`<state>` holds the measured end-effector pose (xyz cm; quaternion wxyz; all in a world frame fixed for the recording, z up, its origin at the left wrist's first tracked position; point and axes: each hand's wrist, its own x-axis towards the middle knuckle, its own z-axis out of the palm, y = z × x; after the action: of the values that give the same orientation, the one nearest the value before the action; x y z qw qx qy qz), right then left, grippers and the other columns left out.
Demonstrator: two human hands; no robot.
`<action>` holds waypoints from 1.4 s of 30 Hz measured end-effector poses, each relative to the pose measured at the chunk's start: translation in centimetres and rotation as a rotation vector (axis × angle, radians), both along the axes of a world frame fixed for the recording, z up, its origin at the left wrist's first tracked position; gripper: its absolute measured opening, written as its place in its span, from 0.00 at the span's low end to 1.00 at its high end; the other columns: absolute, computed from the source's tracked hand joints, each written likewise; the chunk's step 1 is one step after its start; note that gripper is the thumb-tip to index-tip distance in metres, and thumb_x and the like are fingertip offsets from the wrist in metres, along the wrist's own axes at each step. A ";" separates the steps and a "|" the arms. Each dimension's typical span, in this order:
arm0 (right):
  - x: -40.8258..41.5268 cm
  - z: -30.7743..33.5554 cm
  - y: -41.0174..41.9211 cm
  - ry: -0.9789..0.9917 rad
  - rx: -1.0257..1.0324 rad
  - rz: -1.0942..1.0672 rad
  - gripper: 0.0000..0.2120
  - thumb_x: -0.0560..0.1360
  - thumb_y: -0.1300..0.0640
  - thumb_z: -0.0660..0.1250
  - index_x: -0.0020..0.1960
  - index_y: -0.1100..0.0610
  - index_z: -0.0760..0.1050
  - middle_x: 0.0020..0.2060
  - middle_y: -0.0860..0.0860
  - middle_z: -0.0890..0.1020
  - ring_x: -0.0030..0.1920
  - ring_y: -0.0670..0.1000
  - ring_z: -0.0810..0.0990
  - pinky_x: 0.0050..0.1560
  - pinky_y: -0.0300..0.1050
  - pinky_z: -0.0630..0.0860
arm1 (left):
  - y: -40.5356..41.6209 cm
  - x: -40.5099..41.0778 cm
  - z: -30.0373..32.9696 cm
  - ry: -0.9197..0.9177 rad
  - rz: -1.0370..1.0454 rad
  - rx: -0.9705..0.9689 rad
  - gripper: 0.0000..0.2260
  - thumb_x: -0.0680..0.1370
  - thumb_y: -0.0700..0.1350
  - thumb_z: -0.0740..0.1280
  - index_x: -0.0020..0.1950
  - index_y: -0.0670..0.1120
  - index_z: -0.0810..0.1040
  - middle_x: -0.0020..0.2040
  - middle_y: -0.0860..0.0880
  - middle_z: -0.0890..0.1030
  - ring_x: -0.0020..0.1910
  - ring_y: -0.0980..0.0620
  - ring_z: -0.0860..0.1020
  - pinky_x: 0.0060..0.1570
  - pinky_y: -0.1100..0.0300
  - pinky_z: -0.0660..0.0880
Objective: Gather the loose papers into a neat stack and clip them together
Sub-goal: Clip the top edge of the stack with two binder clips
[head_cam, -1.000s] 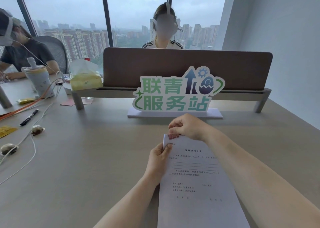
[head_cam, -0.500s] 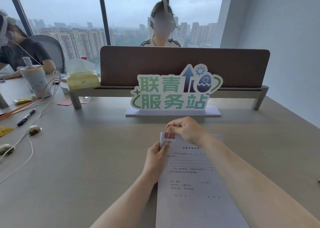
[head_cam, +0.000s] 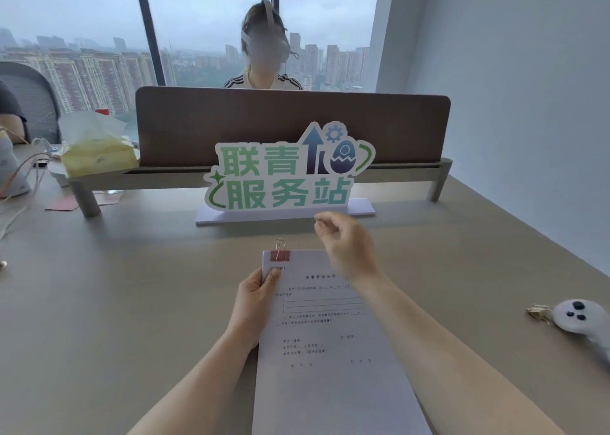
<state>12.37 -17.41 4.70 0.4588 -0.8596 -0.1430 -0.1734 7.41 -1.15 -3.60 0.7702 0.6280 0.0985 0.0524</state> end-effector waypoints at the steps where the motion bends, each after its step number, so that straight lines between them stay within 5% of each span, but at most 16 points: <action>1: -0.3 -0.1 -1.1 -0.011 0.021 -0.059 0.09 0.79 0.54 0.64 0.55 0.53 0.82 0.46 0.44 0.84 0.45 0.42 0.79 0.44 0.31 0.72 | -0.1 0.0 0.0 0.003 0.001 0.007 0.09 0.81 0.44 0.63 0.51 0.41 0.79 0.42 0.41 0.85 0.38 0.43 0.82 0.39 0.50 0.80; 4: -1.2 -1.0 -5.0 0.038 0.005 -0.190 0.08 0.79 0.55 0.64 0.48 0.52 0.82 0.36 0.43 0.81 0.37 0.43 0.77 0.36 0.34 0.69 | -0.1 -0.1 0.0 -0.002 0.001 0.036 0.09 0.81 0.45 0.63 0.51 0.42 0.80 0.42 0.41 0.85 0.37 0.43 0.83 0.36 0.52 0.81; 7: -2.1 -2.3 -9.3 0.162 -0.069 -0.320 0.10 0.79 0.54 0.61 0.46 0.53 0.81 0.37 0.46 0.83 0.40 0.51 0.80 0.37 0.40 0.70 | -0.1 -0.2 0.0 -0.007 -0.003 0.061 0.09 0.81 0.46 0.63 0.51 0.42 0.79 0.43 0.40 0.85 0.38 0.42 0.83 0.37 0.51 0.81; 12: -4.2 -4.1 -16.0 0.367 -0.353 -0.487 0.17 0.79 0.56 0.57 0.64 0.50 0.77 0.61 0.50 0.81 0.60 0.56 0.79 0.54 0.45 0.73 | -0.1 -0.1 -0.2 -0.016 -0.004 0.072 0.08 0.81 0.46 0.63 0.51 0.43 0.79 0.47 0.38 0.84 0.41 0.40 0.82 0.45 0.45 0.80; 16: -4.8 -4.8 -20.0 0.498 -0.626 -0.568 0.19 0.77 0.58 0.56 0.66 0.51 0.73 0.65 0.54 0.72 0.61 0.58 0.77 0.58 0.49 0.74 | 0.0 -0.2 -0.1 -0.016 -0.008 0.096 0.09 0.81 0.46 0.63 0.52 0.43 0.79 0.49 0.36 0.83 0.44 0.38 0.82 0.48 0.40 0.78; 24: -4.8 -4.3 -24.9 0.684 -0.927 -0.693 0.24 0.78 0.61 0.58 0.74 0.55 0.66 0.74 0.60 0.64 0.67 0.57 0.74 0.61 0.49 0.74 | -0.5 -0.3 0.0 -0.027 -0.009 0.119 0.08 0.81 0.45 0.62 0.52 0.43 0.79 0.47 0.37 0.83 0.41 0.39 0.81 0.43 0.48 0.79; 32: -4.8 -4.9 -26.6 0.691 -0.904 -0.756 0.23 0.75 0.66 0.59 0.69 0.56 0.72 0.67 0.60 0.73 0.65 0.58 0.76 0.55 0.51 0.78 | -0.2 -0.1 -0.2 -0.021 0.001 0.140 0.08 0.81 0.46 0.63 0.51 0.44 0.79 0.50 0.35 0.83 0.44 0.37 0.81 0.50 0.36 0.76; 42: -4.7 -5.3 -25.6 0.578 -0.978 -0.679 0.14 0.76 0.67 0.59 0.56 0.61 0.80 0.53 0.57 0.83 0.54 0.58 0.82 0.44 0.44 0.72 | -0.3 -0.1 -0.2 -0.034 0.003 0.143 0.08 0.81 0.46 0.62 0.51 0.43 0.79 0.48 0.37 0.83 0.43 0.38 0.81 0.47 0.44 0.78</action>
<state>7.63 -43.03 -0.60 -0.0446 -0.9781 0.2027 0.0142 7.32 -1.41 -3.76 0.7246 0.6805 0.0827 0.0712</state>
